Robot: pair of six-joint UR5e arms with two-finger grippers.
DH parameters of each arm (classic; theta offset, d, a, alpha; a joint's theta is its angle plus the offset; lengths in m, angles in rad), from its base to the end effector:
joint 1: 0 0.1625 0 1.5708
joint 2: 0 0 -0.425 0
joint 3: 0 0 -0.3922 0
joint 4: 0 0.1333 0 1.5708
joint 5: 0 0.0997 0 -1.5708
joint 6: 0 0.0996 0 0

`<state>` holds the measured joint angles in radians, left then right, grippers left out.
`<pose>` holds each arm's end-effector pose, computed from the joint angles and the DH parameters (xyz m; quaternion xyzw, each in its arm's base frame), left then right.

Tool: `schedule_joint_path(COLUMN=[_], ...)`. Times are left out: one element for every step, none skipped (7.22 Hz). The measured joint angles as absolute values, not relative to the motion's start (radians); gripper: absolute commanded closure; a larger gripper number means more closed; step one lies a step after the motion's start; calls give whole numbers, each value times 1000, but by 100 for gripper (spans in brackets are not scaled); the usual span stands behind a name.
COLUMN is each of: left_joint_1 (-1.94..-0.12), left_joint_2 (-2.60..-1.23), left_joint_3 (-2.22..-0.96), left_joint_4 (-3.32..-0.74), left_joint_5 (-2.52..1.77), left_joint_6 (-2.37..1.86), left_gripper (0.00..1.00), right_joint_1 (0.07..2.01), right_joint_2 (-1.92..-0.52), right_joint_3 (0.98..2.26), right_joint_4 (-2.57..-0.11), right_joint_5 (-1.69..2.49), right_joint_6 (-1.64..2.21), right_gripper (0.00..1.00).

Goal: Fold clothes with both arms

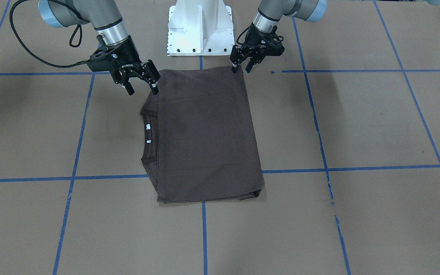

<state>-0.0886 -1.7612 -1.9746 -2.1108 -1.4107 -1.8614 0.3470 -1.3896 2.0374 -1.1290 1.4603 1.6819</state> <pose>0.5214 -0.1961 0.3115 0.0131 0.5395 -0.2006 0.8176 -0.4430 -0.3136 0.3013 0.1078 -0.5083 0.2218 0.8251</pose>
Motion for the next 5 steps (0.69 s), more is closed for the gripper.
schedule_joint_path(left_joint_1=[-68,-57,-53,-51,-50], left_joint_2=[-1763,-1763,-1764,-1765,-1766], left_joint_3=[-1972,-1969,-1966,-1962,-1958], left_joint_4=[-2108,-2107,-2106,-2107,-2107], left_joint_5=[-1397,-1390,-1387,-1386,-1386], left_joint_6=[-1888,-1909,-1922,-1927,-1928], left_gripper=[44,44,44,44,44], right_joint_1=[347,347,347,347,347], right_joint_2=[-1390,-1390,-1390,-1390,-1390], right_joint_3=[2037,2037,2037,2037,2037], right_joint_4=[-1129,-1129,-1129,-1130,-1130], right_joint_5=[1460,1459,1457,1452,1450], right_joint_6=[1682,1682,1682,1682,1681], right_gripper=[0,0,0,0,0])
